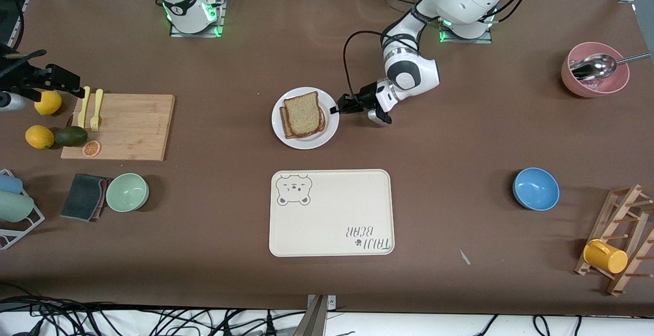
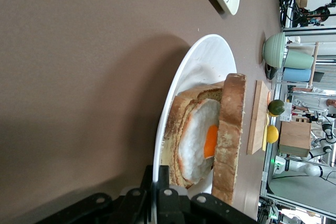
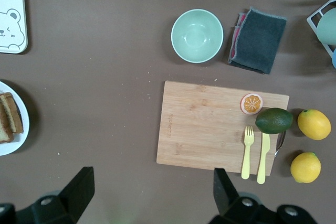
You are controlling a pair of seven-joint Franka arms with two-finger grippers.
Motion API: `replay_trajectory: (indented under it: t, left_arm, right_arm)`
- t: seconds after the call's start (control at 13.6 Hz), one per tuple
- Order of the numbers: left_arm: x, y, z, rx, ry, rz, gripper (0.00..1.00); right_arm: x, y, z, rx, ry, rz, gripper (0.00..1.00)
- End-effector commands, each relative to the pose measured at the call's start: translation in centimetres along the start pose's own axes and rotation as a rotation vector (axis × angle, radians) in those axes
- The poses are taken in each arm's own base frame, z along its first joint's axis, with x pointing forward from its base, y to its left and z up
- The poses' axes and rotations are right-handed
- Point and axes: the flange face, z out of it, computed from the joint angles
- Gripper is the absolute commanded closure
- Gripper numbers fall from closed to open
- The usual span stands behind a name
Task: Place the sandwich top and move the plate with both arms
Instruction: 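Slide the plate with the left gripper onto the cream tray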
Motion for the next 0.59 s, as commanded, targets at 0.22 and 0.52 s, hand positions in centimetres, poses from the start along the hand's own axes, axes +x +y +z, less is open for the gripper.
replay_trajectory:
  t: [0.22, 0.52]
  left_arm:
    - [2.4, 1.6, -1.5, -0.028, 0.079, 0.01, 1.0]
    - [3.4, 3.1, -2.4, -0.058, 0.116, 0.007, 1.0]
  right_arm:
    - [0.0, 0.0, -0.5, 0.019, 0.005, 0.013, 0.0]
    - [0.0, 0.0, -0.6, 0.019, 0.006, 0.009, 0.0]
